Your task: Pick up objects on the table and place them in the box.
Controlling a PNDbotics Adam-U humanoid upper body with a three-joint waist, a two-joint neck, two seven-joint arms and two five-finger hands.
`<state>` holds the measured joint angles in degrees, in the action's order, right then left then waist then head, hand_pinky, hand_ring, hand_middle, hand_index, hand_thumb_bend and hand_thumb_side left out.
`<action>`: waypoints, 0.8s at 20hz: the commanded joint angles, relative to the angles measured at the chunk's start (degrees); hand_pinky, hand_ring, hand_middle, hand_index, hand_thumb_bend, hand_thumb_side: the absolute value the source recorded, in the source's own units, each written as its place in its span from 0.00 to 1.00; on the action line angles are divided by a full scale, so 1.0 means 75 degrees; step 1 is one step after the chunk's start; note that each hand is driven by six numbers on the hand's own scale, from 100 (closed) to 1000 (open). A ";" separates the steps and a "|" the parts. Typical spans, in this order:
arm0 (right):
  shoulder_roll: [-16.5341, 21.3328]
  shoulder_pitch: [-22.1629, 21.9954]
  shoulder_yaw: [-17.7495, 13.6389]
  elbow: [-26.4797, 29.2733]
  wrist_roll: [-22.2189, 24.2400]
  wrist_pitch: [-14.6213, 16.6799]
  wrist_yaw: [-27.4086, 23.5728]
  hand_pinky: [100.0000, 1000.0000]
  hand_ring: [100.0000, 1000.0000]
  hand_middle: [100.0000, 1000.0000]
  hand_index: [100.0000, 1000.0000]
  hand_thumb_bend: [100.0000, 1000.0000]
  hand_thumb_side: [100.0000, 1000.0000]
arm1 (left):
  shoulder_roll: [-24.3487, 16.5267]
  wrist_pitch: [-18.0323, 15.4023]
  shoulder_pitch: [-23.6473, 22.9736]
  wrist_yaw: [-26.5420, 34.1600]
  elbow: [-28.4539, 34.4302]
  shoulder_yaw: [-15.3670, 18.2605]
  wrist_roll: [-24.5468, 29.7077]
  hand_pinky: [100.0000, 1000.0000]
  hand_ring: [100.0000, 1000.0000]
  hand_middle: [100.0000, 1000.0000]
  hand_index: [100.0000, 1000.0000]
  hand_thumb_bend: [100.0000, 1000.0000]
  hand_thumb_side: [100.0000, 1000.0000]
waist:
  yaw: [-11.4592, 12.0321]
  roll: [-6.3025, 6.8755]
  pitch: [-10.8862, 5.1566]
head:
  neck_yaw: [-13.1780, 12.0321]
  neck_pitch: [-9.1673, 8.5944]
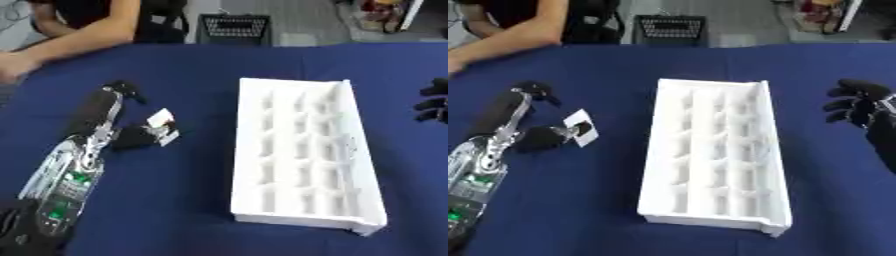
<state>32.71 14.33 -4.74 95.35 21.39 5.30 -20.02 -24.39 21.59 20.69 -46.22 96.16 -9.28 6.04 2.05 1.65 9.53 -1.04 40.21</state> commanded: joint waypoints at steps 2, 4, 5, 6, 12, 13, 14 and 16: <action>0.0108 0.0088 -0.0044 0.0084 0.0012 0.0015 0.0021 0.62 0.67 0.70 0.85 0.00 0.92 | -0.0068 0.0008 0.0273 -0.0033 -0.0240 0.0051 -0.0002 0.93 0.78 0.79 0.65 0.79 0.48 | -0.0018 -0.0010 -0.0133 | -0.0049 -0.0074; 0.0106 0.0091 -0.0038 0.0085 0.0017 0.0013 0.0021 0.62 0.67 0.70 0.85 0.00 0.92 | -0.0038 -0.0016 0.0366 -0.0041 -0.0423 0.0027 0.0002 0.93 0.78 0.79 0.65 0.78 0.48 | -0.0027 -0.0011 -0.0135 | -0.0058 -0.0075; 0.0104 0.0093 -0.0036 0.0085 0.0017 0.0013 0.0021 0.62 0.67 0.70 0.85 0.00 0.92 | -0.0021 -0.0033 0.0413 -0.0045 -0.0524 0.0011 0.0007 0.93 0.78 0.79 0.65 0.79 0.48 | -0.0033 -0.0012 -0.0136 | -0.0062 -0.0074; 0.0103 0.0094 -0.0035 0.0085 0.0017 0.0012 0.0020 0.62 0.67 0.70 0.85 0.00 0.92 | -0.0007 -0.0053 0.0448 -0.0046 -0.0608 0.0001 0.0005 0.93 0.78 0.79 0.66 0.79 0.48 | -0.0036 -0.0012 -0.0136 | -0.0063 -0.0074; 0.0099 0.0108 -0.0022 0.0088 0.0026 0.0008 0.0012 0.62 0.67 0.70 0.85 0.00 0.92 | 0.0056 -0.0141 0.0627 -0.0046 -0.1092 -0.0058 0.0019 0.93 0.78 0.79 0.66 0.79 0.48 | -0.0058 -0.0018 -0.0137 | -0.0081 -0.0072; 0.0099 0.0110 -0.0020 0.0088 0.0027 0.0008 0.0012 0.62 0.67 0.70 0.85 0.00 0.92 | 0.0059 -0.0150 0.0646 -0.0055 -0.1164 -0.0062 0.0026 0.93 0.78 0.79 0.66 0.79 0.48 | -0.0060 -0.0018 -0.0136 | -0.0083 -0.0072; 0.0098 0.0111 -0.0019 0.0087 0.0028 0.0008 0.0012 0.62 0.67 0.70 0.85 0.00 0.92 | 0.0062 -0.0157 0.0664 -0.0064 -0.1233 -0.0065 0.0034 0.93 0.78 0.79 0.66 0.79 0.48 | -0.0061 -0.0019 -0.0136 | -0.0085 -0.0070; 0.0096 0.0111 -0.0015 0.0087 0.0033 0.0007 0.0013 0.62 0.67 0.70 0.85 0.00 0.92 | 0.0044 -0.0175 0.0679 -0.0080 -0.1363 -0.0079 0.0065 0.93 0.78 0.79 0.65 0.79 0.48 | -0.0067 -0.0021 -0.0135 | -0.0090 -0.0068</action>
<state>32.70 14.34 -4.54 95.34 21.45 5.28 -20.02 -23.32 20.51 24.74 -46.52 85.81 -10.01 6.53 1.59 1.63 9.53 -1.11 40.21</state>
